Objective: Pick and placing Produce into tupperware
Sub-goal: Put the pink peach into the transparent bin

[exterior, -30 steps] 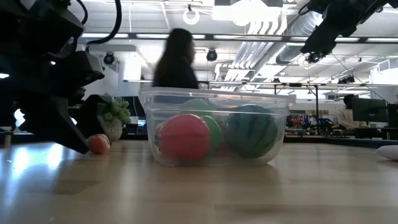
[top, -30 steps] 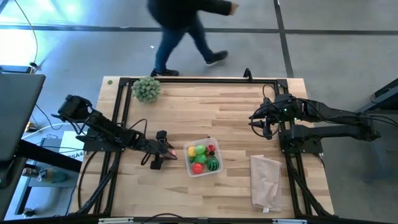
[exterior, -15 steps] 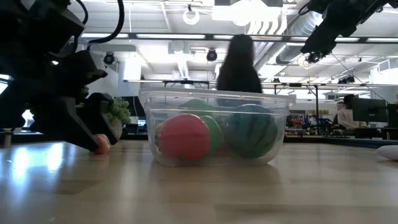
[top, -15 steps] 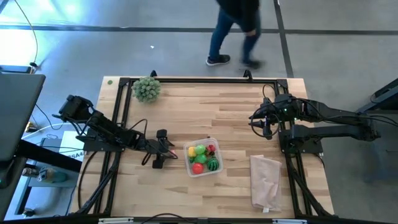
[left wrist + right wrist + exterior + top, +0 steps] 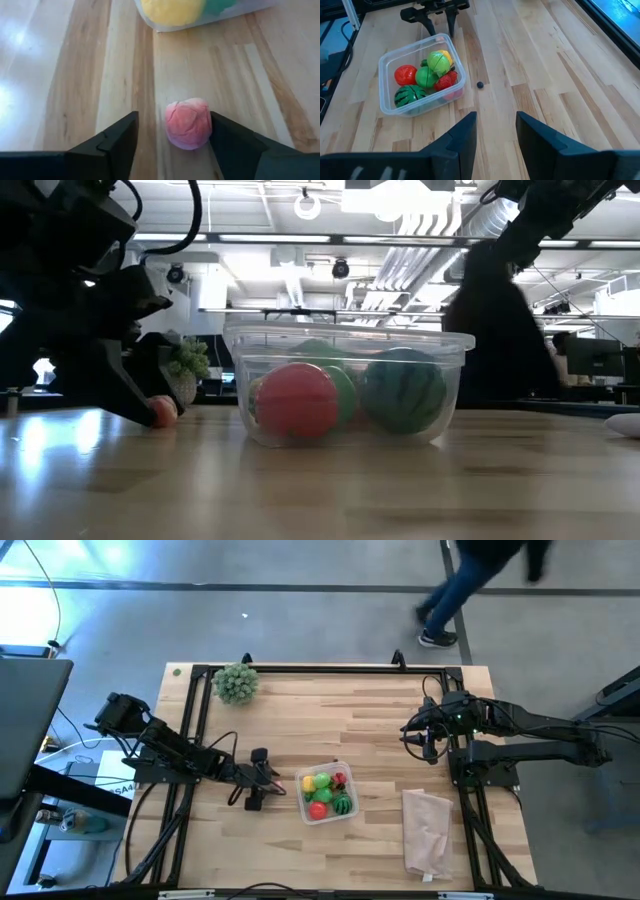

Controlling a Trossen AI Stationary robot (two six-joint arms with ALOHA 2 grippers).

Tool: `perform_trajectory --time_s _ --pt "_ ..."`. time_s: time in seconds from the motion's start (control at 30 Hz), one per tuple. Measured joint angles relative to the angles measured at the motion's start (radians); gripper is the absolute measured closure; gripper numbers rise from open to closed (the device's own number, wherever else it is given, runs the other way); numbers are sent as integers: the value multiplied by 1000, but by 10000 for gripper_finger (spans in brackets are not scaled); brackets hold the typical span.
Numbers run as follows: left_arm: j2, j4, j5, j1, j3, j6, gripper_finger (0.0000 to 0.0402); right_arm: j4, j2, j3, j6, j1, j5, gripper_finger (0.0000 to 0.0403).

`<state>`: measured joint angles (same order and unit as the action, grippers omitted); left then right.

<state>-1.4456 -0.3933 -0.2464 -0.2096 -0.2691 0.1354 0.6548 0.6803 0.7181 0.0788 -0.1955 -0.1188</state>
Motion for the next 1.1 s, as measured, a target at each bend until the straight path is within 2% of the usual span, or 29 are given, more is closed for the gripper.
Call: perform_trajectory --time_s 0.23,0.47,0.77,0.9,1.1 --pt "0 -1 52 0 0 1 244 0 0 0 0 0 0 274" --pt "0 -15 55 0 0 2 280 0 0 0 0 0 0 274" --pt "0 -33 54 0 0 2 286 0 0 0 0 0 0 274" --pt "0 -97 52 0 -1 0 286 0 0 0 0 0 0 274" --pt "0 -108 52 0 -55 -34 287 0 0 0 0 0 0 274"
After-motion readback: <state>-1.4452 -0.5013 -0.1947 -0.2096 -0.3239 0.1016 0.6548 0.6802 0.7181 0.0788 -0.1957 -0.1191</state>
